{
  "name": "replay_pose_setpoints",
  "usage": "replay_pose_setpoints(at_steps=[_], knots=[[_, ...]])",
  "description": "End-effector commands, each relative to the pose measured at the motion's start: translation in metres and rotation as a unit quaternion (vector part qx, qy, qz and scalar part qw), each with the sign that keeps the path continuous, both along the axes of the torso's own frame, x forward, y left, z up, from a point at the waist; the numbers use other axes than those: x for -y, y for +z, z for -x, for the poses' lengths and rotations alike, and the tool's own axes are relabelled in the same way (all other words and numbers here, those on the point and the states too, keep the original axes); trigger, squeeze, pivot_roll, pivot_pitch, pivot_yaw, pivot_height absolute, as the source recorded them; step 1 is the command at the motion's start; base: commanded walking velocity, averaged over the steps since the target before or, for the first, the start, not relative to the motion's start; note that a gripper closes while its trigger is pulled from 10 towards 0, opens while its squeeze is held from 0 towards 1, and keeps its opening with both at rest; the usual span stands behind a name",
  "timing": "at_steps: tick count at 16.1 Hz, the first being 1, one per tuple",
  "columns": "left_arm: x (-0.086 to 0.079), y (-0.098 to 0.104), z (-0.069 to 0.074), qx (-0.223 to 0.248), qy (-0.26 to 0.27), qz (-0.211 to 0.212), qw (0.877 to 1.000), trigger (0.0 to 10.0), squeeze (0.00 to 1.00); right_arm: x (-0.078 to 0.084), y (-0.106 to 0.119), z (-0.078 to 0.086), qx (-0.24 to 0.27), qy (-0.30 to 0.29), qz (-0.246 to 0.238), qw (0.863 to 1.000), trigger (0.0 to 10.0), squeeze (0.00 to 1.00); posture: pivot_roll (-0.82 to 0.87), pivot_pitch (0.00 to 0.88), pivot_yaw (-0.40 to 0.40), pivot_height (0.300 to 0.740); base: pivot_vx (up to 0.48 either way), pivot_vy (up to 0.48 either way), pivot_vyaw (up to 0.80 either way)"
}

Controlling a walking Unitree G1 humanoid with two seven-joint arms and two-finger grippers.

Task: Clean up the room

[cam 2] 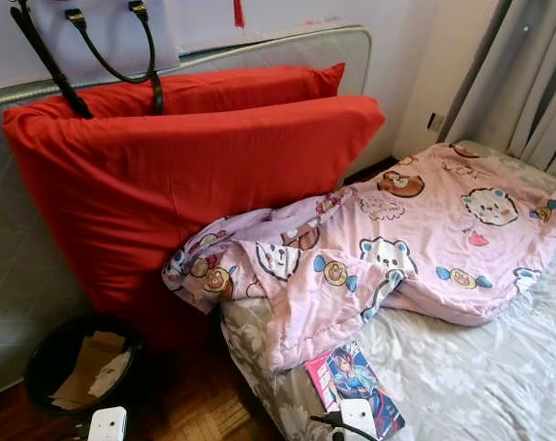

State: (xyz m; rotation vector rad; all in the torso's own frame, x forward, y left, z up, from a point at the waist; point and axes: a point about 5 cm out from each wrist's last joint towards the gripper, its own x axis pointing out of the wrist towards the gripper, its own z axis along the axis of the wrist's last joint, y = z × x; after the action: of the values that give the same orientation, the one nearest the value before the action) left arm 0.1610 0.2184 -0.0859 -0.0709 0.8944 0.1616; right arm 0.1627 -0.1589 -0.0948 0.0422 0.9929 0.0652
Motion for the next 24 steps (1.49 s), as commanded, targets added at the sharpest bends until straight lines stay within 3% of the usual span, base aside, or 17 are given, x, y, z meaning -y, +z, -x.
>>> replay_pose_setpoints(at_steps=[1,24], knots=[[-0.0013,-0.0019,0.0041,-0.013,-0.007,-0.003,1.0,10.0,0.0,-0.0009,-0.0005,0.0009,-0.003,-0.002,-0.002,1.0,10.0,0.0,0.05,0.0,-0.047,0.74,0.0,0.319,0.0],[-0.0016,-0.0021,0.0046,-0.015,-0.002,-0.002,1.0,10.0,0.0,-0.0014,-0.0001,-0.0001,-0.001,0.009,0.002,1.0,10.0,0.0,0.05,0.0,-0.048,0.74,0.0,0.39,0.0]])
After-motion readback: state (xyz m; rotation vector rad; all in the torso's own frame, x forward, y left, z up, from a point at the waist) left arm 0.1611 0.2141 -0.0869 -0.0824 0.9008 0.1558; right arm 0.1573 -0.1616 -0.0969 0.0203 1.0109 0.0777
